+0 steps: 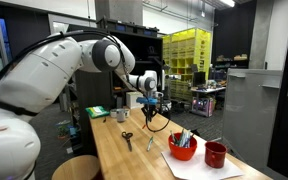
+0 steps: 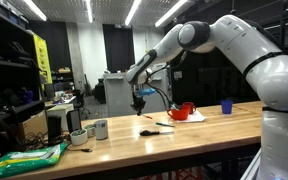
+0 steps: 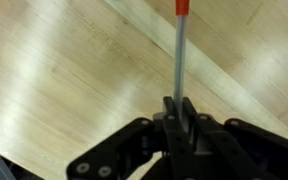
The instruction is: Remove the red pen from the orange mug and put it on the left side of the counter.
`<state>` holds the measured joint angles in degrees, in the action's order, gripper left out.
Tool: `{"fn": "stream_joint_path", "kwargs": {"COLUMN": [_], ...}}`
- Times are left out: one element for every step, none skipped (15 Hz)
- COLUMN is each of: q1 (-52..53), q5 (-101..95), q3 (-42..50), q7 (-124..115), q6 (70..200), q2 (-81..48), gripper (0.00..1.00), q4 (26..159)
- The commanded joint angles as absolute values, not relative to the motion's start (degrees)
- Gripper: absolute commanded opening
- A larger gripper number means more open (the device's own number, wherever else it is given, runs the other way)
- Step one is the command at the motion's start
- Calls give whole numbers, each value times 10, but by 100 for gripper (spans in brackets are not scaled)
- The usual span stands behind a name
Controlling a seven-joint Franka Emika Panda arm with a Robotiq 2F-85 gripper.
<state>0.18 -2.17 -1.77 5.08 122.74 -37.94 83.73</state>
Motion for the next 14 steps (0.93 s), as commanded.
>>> {"fn": "stream_joint_path", "kwargs": {"q1": [4,4,3,3,2,2,1,0,-2,-3,-5,-8,-10,-13], "q5": [-8,-4,0,4,7,12,15,19,23,27,29,32,35,38], "q3": [-21,-22,-23,-24,-25,-25,-26,-26,-27,-27,-27,-27,-28,-28], "q7": [47,47,46,46,46,45,45,45,46,45,45,46,47,47], "q6": [1173,1164,1158,1149,1143,1135,1129,1124,1119,1113,1111,1112,1111,1114], "q2": [-442,-454,-467,-477,-488,-497,-505,-513,-519,-523,-525,-525,-524,-520], "gripper": [2,2,2,2,2,2,2,2,35,36,39,46,52,58], "q4": [742,725,709,693,679,666,653,643,634,627,623,623,622,626]}}
